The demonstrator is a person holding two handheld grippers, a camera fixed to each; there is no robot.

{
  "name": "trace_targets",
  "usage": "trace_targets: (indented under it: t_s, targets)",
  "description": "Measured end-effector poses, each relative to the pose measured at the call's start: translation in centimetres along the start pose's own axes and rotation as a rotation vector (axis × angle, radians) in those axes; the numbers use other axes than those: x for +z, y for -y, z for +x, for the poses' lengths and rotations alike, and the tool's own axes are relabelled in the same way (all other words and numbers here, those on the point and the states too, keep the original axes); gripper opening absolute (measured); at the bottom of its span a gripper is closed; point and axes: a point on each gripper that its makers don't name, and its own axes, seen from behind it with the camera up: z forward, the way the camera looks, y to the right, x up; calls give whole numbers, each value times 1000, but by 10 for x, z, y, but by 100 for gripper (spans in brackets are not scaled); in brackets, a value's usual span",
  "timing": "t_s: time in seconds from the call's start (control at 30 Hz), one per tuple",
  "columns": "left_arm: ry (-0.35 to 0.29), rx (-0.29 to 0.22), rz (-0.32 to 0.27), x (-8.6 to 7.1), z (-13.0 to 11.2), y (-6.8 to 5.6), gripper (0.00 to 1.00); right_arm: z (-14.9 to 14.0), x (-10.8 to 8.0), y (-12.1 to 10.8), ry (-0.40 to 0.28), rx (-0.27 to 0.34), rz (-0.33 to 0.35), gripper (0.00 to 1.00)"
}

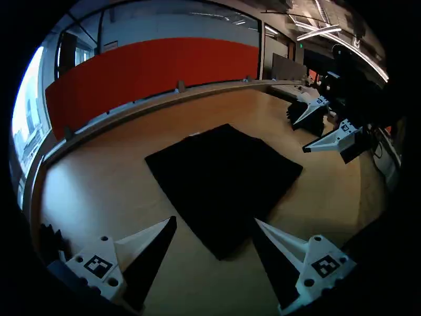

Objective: Fold towel

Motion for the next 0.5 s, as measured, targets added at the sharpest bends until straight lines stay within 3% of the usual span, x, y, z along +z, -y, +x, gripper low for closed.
trace_targets:
  t_s: [0.5]
  targets:
    - [135, 27, -25, 30, -53, -6, 99, -46, 15, 8, 117, -18, 41, 100]
